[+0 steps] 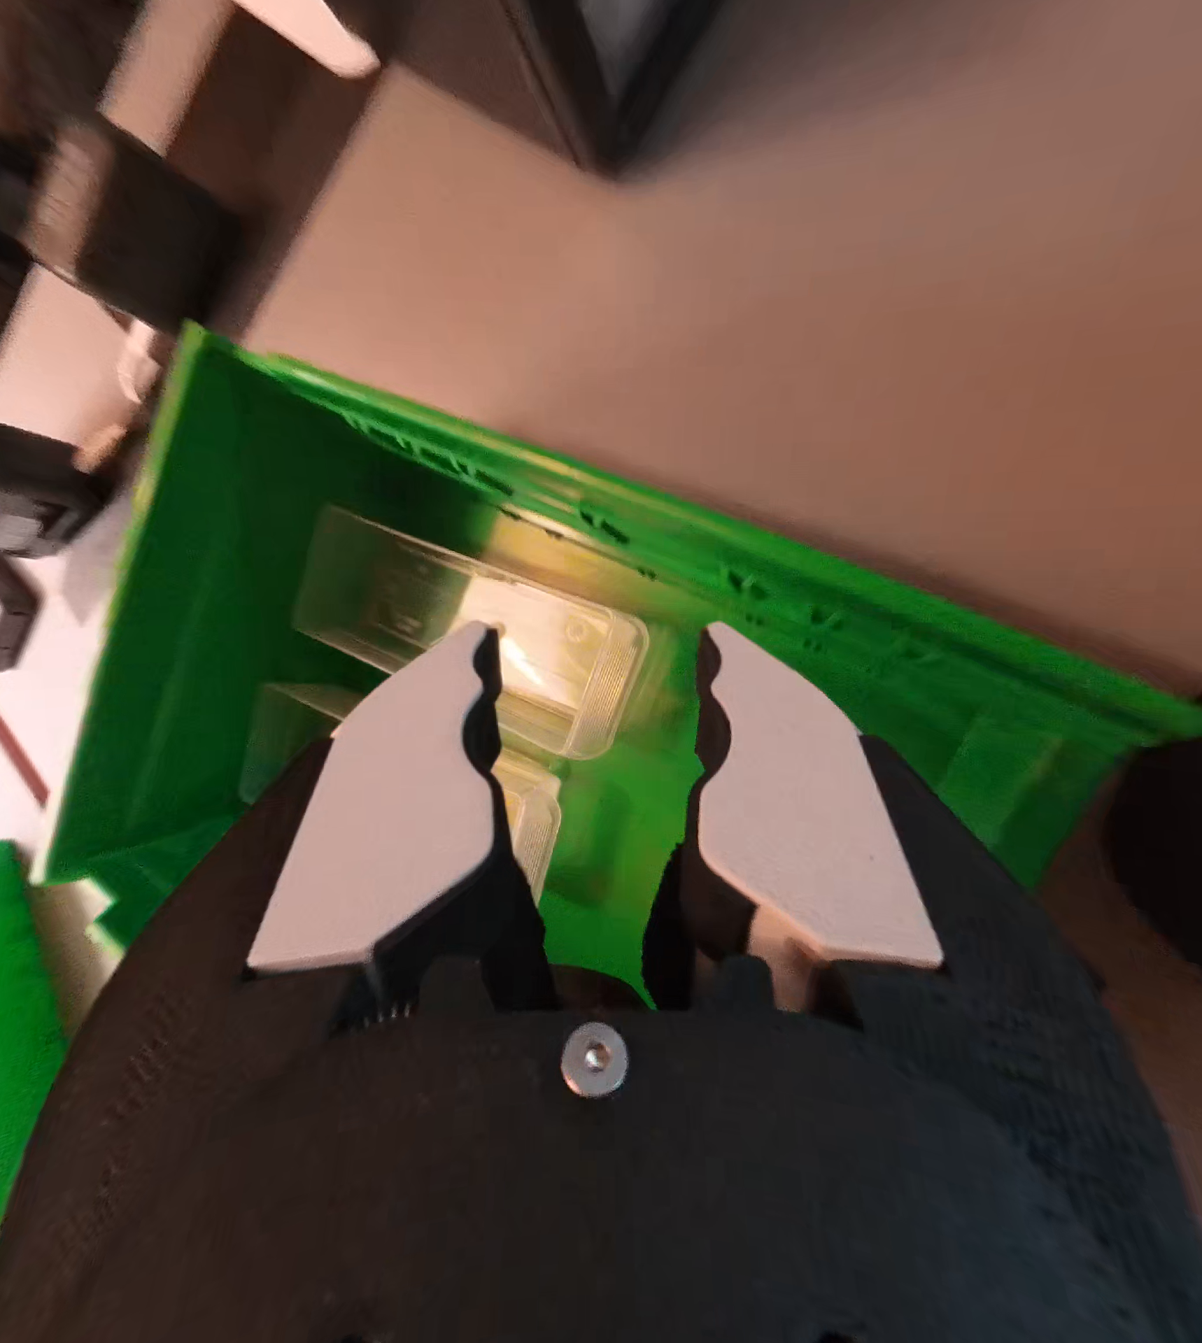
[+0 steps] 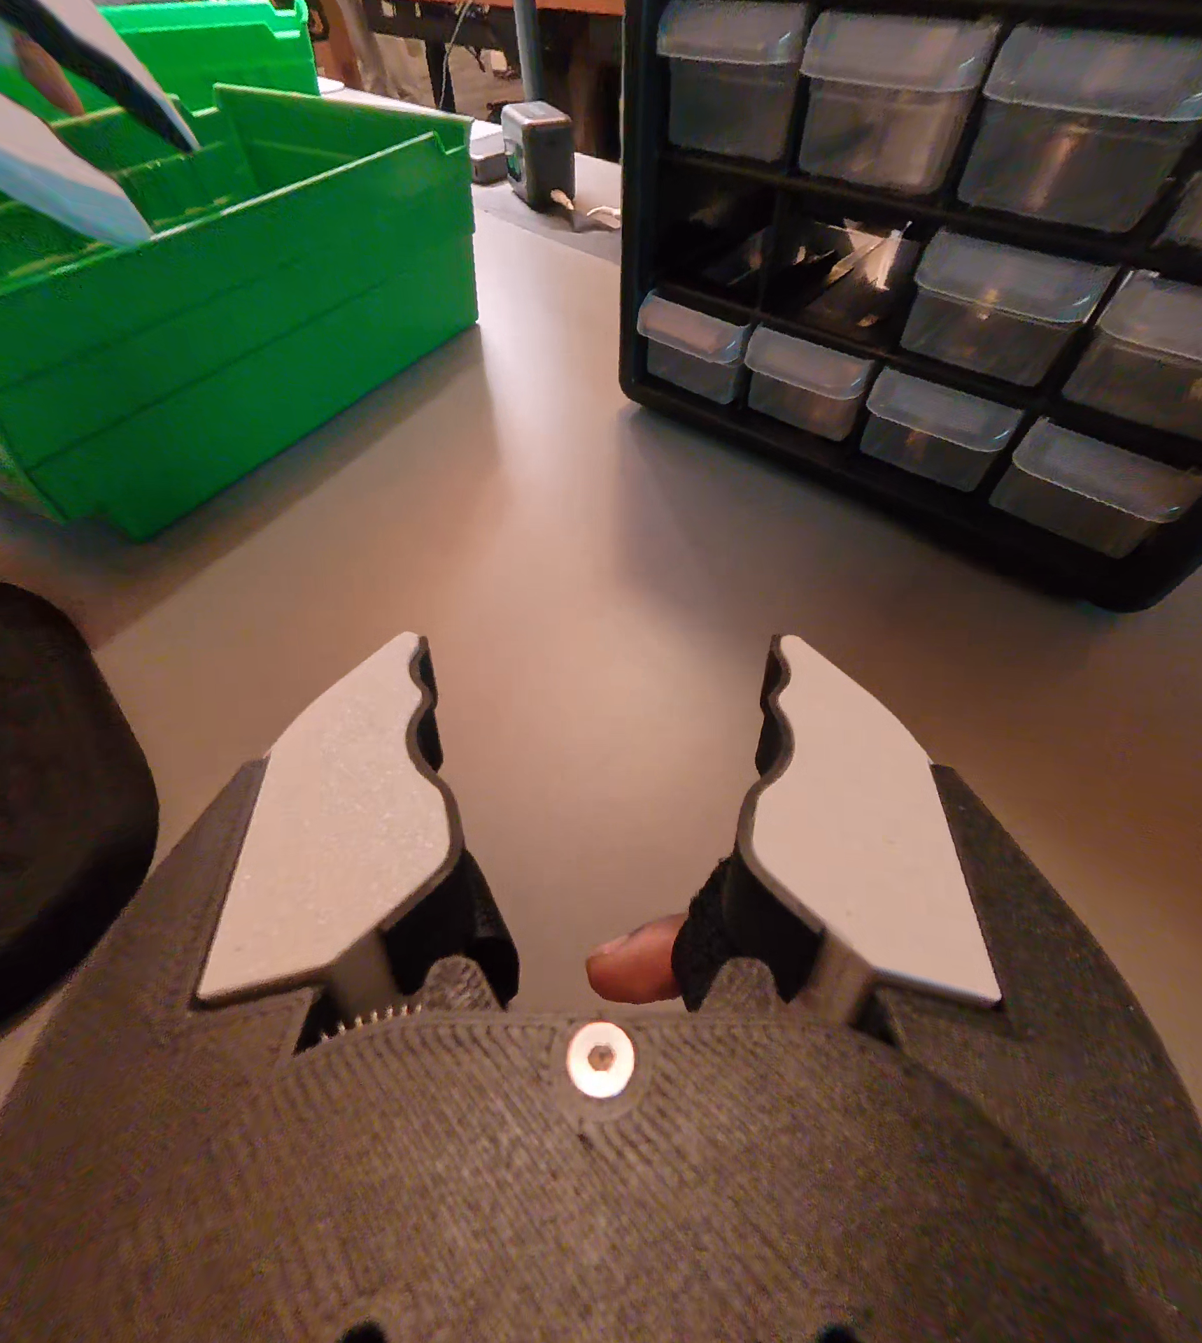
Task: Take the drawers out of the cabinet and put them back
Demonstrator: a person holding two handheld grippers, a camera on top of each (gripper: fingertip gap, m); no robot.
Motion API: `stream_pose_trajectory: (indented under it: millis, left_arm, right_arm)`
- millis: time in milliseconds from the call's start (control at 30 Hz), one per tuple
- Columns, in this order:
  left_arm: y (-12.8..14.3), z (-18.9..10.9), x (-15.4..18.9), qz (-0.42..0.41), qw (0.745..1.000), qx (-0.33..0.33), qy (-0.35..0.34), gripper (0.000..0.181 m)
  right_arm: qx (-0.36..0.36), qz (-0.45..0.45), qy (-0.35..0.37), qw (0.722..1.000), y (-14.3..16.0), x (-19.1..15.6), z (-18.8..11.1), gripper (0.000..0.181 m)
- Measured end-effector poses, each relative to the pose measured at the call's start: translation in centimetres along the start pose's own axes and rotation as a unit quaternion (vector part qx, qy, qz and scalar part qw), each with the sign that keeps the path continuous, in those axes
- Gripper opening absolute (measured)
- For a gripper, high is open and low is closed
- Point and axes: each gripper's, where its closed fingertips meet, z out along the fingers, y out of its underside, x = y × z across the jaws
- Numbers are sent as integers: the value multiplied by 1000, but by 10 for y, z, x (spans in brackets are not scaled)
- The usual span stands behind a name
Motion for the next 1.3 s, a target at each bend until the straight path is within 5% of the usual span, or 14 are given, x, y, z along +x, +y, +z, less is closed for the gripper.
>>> stream_pose_trajectory:
  millis: [33,200,267,367,567,733,867,1000,1133,1300]
  left_arm:
    - [10,11,-2,9,1000,-16,3,51]
    - [43,46,-5,31,998,-55,22,43]
    - [50,49,2,40,996,-63,42,21]
    - [45,40,-2,62,996,-57,11,18]
    - [-25,-45,-29,107,970,63,-208,17]
    - [-95,-77,42,173,949,183,-192,17]
    - [-122,-50,112,242,945,185,-116,17]
    - [-136,-24,164,308,934,171,-58,18]
    - [-143,-11,185,352,923,153,-39,18]
    - [-141,-1,204,414,900,132,-37,18]
  right_arm:
    - [-2,-1,0,1000,1,0,0,86]
    - [7,13,-2,1000,-2,2,-1,84]
    - [8,16,-4,1000,-2,2,-2,83]
    - [10,4,1,1000,-3,2,-2,83]
    - [18,-6,2,1000,-6,1,-3,82]
    - [72,-73,29,994,-26,-1,-13,76]
    - [158,-300,100,935,-55,-25,-36,52]
    - [179,-437,88,877,-52,-58,-36,52]
    - [177,-513,89,835,-44,-72,-33,53]
    - [114,-561,73,817,-22,-73,-19,32]
